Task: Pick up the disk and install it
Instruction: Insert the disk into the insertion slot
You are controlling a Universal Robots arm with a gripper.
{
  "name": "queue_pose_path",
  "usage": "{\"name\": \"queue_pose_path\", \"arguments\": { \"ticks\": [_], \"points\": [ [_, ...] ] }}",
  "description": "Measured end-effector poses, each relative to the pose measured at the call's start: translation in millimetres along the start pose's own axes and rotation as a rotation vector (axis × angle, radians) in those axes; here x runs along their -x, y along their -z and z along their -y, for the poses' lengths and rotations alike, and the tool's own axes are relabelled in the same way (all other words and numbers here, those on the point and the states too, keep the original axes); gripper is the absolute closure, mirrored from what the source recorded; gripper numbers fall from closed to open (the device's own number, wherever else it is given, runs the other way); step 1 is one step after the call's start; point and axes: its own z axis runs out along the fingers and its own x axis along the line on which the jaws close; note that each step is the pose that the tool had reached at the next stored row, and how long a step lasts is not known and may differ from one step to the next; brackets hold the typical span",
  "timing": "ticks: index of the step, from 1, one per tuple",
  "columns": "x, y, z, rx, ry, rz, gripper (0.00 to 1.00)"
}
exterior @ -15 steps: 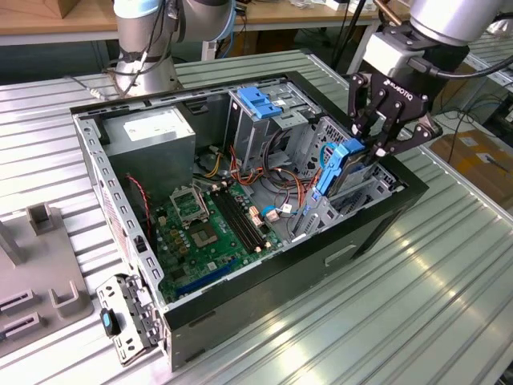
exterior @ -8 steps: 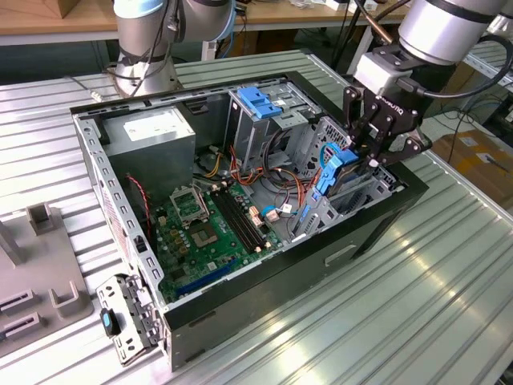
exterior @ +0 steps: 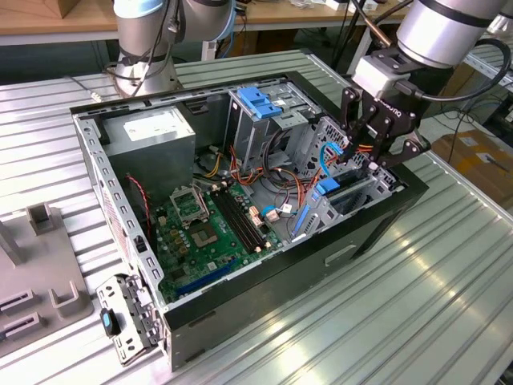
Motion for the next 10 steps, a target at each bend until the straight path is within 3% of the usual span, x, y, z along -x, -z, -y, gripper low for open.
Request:
{"name": "queue_pose_path", "arguments": {
  "ticks": [3,5,7,10],
  "points": [
    [0.1,-1.9,-4.6,0.0,0.0,0.0001,0.58],
    [0.2,-7.2,-9.4,0.0,0.0,-0.0003,0.58],
    [0.3,-11.1,-10.8,0.0001,0.0,-0.0008,0.58],
    [0.3,-11.7,-10.8,0.0001,0.0,-0.0011,0.58]
  ]
}}
